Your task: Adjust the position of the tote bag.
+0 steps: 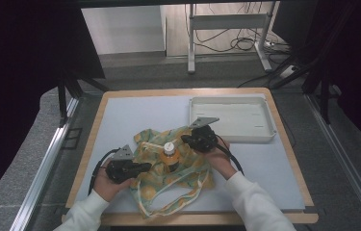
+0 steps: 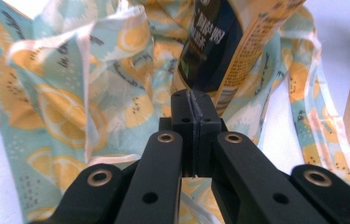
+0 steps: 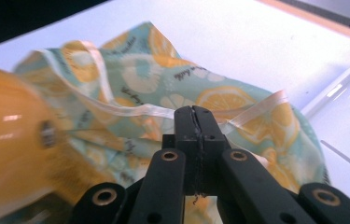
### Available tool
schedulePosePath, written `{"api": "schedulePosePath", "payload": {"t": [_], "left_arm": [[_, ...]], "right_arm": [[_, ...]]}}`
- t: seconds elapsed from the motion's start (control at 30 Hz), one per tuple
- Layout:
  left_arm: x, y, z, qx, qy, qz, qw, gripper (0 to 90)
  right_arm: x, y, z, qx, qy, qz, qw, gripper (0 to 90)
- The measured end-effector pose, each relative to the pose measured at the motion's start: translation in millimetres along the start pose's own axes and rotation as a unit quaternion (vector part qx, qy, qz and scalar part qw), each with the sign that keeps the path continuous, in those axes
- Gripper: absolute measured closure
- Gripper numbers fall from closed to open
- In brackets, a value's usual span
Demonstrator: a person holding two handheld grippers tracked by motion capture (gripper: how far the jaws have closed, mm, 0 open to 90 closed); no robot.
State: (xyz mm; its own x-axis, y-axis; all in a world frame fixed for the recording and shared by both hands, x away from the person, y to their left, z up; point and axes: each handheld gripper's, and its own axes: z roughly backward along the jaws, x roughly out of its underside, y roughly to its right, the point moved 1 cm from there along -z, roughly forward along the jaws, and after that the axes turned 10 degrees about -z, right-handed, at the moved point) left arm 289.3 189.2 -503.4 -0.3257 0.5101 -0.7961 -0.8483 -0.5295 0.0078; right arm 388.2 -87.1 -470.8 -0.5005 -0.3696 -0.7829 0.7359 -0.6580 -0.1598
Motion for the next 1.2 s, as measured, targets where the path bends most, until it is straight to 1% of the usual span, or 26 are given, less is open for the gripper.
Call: {"api": "schedulePosePath", "payload": {"t": [0.1,0.2,0.4,0.63,0.73,0.87,0.9,0.93,0.97,1.0,1.1,1.13,1.2], "left_arm": [[0.6,0.0,5.1,-0.005,0.011,0.0,0.9999,90.0],[3.5,-1.0,10.9,-0.009,0.021,0.006,0.9997,90.0],[9.6,0.3,18.0,-0.016,0.029,0.011,0.9994,90.0],[13.8,0.6,23.9,-0.025,0.037,0.015,0.9989,89.8],[16.9,-0.1,26.8,-0.032,0.039,0.02,0.9985,89.3],[20.2,-1.9,29.8,-0.042,0.04,0.027,0.9979,87.9],[20.6,-1.9,30.6,-0.047,0.042,0.029,0.9976,86.3],[21.0,-1.4,31.6,-0.052,0.045,0.031,0.9971,82.9],[21.4,-0.8,32.6,-0.056,0.049,0.035,0.9966,78.1],[21.8,-0.1,33.4,-0.06,0.051,0.039,0.9962,72.3],[23.5,2.7,36.0,-0.081,0.059,0.047,0.9939,53.6],[24.0,3.1,36.8,-0.085,0.06,0.048,0.9934,48.5],[25.1,3.2,38.9,-0.094,0.063,0.052,0.9923,41.4]], "right_arm": [[1.9,-1.4,11.8,-0.006,0.008,0.001,1.0,89.3],[6.5,-3.1,23.3,-0.01,0.011,0.004,0.9999,89.3],[18.1,-5.6,41.4,-0.017,0.016,0.009,0.9997,89.3],[36.3,-6.2,65.3,-0.024,0.021,0.006,0.9995,89.2],[44.2,-5.5,71.4,-0.029,0.019,0.002,0.9994,89.1],[52.1,-5.7,71.9,-0.035,0.015,0.005,0.9993,89.1],[52.8,-5.9,71.5,-0.035,0.013,0.007,0.9993,88.4],[53.2,-6.2,70.9,-0.037,0.014,0.007,0.9992,85.7],[53.2,-6.6,70.4,-0.039,0.013,0.008,0.9991,81.2],[53.3,-7.5,69.7,-0.039,0.014,0.009,0.9991,74.9],[53.8,-11.2,67.6,-0.025,0.017,0.021,0.9993,56.5],[53.8,-12.4,66.5,-0.023,0.019,0.022,0.9993,50.4],[54.0,-14.5,65.7,-0.02,0.022,0.023,0.9993,43.5]]}}
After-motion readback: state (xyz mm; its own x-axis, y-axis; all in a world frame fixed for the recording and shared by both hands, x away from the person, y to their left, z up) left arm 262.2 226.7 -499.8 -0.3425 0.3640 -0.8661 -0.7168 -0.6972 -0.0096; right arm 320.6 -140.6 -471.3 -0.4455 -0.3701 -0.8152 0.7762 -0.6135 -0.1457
